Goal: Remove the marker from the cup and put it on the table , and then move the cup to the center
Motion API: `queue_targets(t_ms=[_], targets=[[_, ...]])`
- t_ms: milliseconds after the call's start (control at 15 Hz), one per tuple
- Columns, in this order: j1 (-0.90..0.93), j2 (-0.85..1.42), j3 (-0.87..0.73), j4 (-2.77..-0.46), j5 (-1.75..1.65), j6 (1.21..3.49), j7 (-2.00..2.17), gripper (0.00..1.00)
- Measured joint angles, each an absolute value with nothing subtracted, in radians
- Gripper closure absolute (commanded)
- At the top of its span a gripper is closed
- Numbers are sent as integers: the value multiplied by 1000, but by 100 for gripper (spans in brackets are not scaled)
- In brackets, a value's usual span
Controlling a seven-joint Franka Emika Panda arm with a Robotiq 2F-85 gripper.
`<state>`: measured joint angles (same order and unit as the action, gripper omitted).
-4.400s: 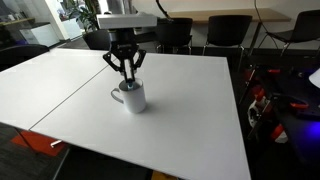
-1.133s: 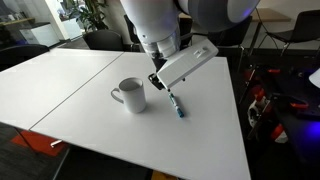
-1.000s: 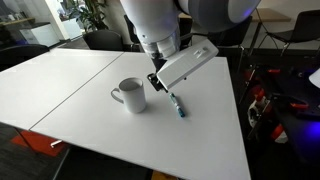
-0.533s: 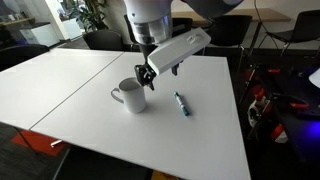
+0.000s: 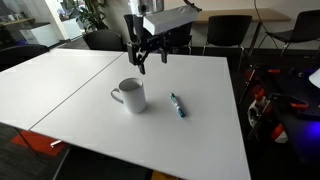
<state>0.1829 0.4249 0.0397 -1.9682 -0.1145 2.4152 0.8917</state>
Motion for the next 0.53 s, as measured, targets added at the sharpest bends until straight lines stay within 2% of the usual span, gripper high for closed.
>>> queue_targets(t_ms=[533], targets=[[131, 440, 37, -1912, 6, 2415, 592, 0]])
